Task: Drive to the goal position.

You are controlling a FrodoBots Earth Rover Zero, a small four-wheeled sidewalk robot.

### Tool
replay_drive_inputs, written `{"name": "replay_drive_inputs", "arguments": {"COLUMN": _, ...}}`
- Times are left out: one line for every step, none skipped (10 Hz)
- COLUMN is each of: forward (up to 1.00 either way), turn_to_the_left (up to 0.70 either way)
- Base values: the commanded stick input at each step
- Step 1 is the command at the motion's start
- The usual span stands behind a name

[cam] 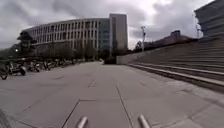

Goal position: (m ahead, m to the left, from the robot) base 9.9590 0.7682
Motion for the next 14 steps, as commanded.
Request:
{"name": "replay_drive_inputs", "arguments": {"forward": 0.70, "turn_to_the_left": 0.00}}
{"name": "replay_drive_inputs", "arguments": {"forward": 0.70, "turn_to_the_left": 0.00}}
{"name": "replay_drive_inputs", "arguments": {"forward": 0.70, "turn_to_the_left": 0.00}}
{"name": "replay_drive_inputs", "arguments": {"forward": 0.70, "turn_to_the_left": 0.00}}
{"name": "replay_drive_inputs", "arguments": {"forward": 0.70, "turn_to_the_left": 0.00}}
{"name": "replay_drive_inputs", "arguments": {"forward": 0.70, "turn_to_the_left": 0.00}}
{"name": "replay_drive_inputs", "arguments": {"forward": 0.70, "turn_to_the_left": 0.00}}
{"name": "replay_drive_inputs", "arguments": {"forward": 0.70, "turn_to_the_left": 0.00}}
{"name": "replay_drive_inputs", "arguments": {"forward": 0.70, "turn_to_the_left": 0.00}}
{"name": "replay_drive_inputs", "arguments": {"forward": 0.70, "turn_to_the_left": 0.00}}
{"name": "replay_drive_inputs", "arguments": {"forward": 0.70, "turn_to_the_left": 0.00}}
{"name": "replay_drive_inputs", "arguments": {"forward": 0.70, "turn_to_the_left": 0.00}}
{"name": "replay_drive_inputs", "arguments": {"forward": 0.70, "turn_to_the_left": 0.00}}
{"name": "replay_drive_inputs", "arguments": {"forward": 0.70, "turn_to_the_left": 0.00}}
